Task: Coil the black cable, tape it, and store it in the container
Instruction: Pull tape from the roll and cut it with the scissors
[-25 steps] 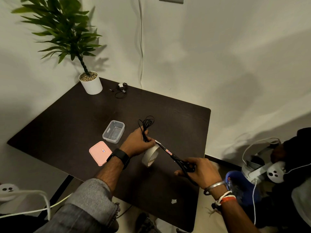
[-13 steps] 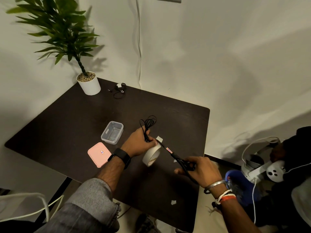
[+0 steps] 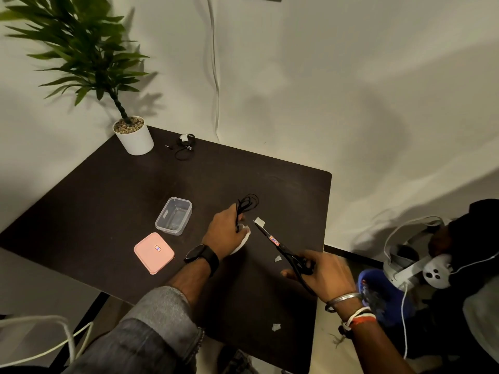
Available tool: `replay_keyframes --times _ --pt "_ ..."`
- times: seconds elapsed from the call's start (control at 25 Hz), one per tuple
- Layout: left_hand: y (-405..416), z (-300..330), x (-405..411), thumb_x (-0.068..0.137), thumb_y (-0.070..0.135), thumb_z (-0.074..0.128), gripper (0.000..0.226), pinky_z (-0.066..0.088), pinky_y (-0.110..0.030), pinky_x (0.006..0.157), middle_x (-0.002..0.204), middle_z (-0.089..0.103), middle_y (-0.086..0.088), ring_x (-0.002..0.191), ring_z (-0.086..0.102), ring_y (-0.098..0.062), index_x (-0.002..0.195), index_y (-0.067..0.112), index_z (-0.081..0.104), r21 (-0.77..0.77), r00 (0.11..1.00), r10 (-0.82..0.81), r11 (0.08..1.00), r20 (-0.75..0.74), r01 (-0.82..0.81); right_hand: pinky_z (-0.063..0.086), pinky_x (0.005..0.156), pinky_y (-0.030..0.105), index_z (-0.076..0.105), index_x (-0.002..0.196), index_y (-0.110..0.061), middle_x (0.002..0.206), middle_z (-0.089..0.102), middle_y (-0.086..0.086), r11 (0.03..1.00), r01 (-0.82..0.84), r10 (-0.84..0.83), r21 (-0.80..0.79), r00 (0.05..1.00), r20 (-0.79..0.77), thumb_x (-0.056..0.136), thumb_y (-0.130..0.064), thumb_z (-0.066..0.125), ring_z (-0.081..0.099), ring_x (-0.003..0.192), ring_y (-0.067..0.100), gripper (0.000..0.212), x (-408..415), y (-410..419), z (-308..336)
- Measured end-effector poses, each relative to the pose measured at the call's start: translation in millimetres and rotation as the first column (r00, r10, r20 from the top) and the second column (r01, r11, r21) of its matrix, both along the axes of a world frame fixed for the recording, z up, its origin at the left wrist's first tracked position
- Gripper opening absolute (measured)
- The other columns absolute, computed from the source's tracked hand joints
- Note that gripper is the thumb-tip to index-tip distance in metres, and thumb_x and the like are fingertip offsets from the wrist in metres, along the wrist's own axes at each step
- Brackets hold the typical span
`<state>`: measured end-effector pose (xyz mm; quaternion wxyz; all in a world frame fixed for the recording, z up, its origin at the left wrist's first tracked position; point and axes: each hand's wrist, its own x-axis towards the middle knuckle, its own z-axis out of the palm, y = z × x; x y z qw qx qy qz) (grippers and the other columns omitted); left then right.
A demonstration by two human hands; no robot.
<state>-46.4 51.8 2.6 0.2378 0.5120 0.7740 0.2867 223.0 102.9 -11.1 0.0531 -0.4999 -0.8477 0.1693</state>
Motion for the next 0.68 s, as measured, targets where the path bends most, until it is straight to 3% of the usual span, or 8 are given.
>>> replay_keyframes --times 0.16,0.4,0.48,0.56,0.68 --pt "4.6 -16.2 11.7 0.083 0.022 0.078 0.028 0.059 -0.038 0.086 0.087 0.068 0.009 0.083 0.067 -0.008 0.091 0.024 0.051 -0.080 0.999 -0.008 0.997 0.034 0.011 0.047 0.050 0.024 0.062 0.084 -0.037 0.063 0.057 -0.012 1.000 0.008 -0.008 0.003 1.000 -0.003 0.055 -0.102 0.037 0.056 0.059 0.005 0.076 8.6 -0.5 1.6" --pt "6.8 -21.7 20.5 0.085 0.025 0.076 0.021 0.057 -0.039 0.090 0.085 0.069 0.013 0.083 0.066 -0.004 0.094 0.021 0.058 -0.083 1.000 -0.016 0.996 0.015 0.017 0.041 0.050 0.024 0.055 0.080 -0.039 0.062 0.053 -0.013 1.000 0.020 -0.019 -0.015 0.997 0.069 0.059 -0.097 0.042 0.054 0.058 0.008 0.063 17.7 -1.2 -1.2" --pt "7.1 -13.5 18.1 0.086 0.026 0.076 0.021 0.058 -0.040 0.088 0.085 0.073 0.010 0.083 0.070 -0.007 0.090 0.016 0.058 -0.017 0.986 0.100 0.995 0.133 -0.098 0.039 0.051 0.023 0.057 0.084 -0.039 0.063 0.055 -0.012 1.000 0.004 -0.004 -0.006 0.996 0.084 0.060 -0.096 0.041 0.053 0.059 0.008 0.064 19.1 -0.3 -2.5" --pt "7.6 -0.4 16.4 0.086 0.032 0.076 0.031 0.060 -0.046 0.085 0.088 0.076 -0.002 0.086 0.074 -0.018 0.085 0.013 0.052 -0.016 0.919 0.182 0.982 0.349 -0.189 0.038 0.051 0.022 0.060 0.087 -0.039 0.067 0.058 -0.012 1.000 -0.022 0.021 0.015 0.995 0.095 0.063 -0.094 0.042 0.055 0.060 0.009 0.063 19.9 1.7 -3.0" --pt "5.2 18.4 17.1 0.085 0.029 0.079 0.039 0.062 -0.049 0.079 0.089 0.078 -0.008 0.083 0.075 -0.031 0.085 0.016 0.043 -0.036 0.849 0.147 0.988 0.508 -0.150 0.049 0.057 0.026 0.060 0.093 -0.039 0.075 0.064 -0.012 0.998 -0.058 0.054 0.027 0.993 0.107 0.072 -0.083 0.052 0.063 0.069 0.012 0.050 17.5 4.7 -1.6"
